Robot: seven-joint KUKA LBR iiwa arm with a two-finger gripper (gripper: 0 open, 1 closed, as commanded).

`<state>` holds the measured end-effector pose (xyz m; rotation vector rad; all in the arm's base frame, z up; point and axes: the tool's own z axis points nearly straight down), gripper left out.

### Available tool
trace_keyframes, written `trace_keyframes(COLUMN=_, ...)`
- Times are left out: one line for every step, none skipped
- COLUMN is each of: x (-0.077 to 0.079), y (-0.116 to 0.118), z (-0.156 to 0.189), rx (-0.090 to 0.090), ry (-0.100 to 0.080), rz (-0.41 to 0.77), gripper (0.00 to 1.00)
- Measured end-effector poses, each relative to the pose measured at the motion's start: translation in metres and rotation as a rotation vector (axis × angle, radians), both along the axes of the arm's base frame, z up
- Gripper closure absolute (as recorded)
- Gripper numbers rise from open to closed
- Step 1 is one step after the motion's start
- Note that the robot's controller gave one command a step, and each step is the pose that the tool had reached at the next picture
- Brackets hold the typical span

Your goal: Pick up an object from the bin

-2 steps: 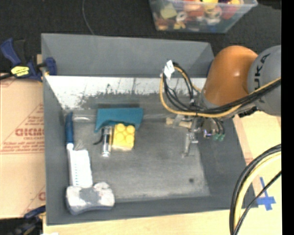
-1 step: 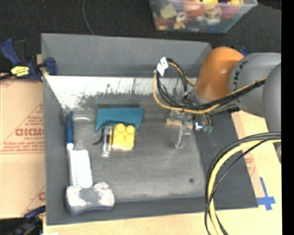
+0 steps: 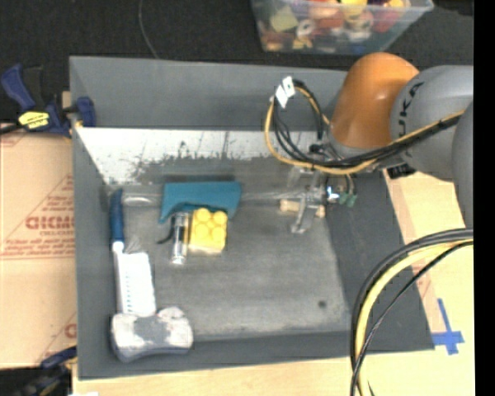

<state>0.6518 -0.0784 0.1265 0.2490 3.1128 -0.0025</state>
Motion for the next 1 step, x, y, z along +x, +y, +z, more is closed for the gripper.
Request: trace_keyframes(x=-0.003, y=-0.0267, z=-0.025, rx=0.002, ry=0.01, rz=-0.117, gripper=0.0)
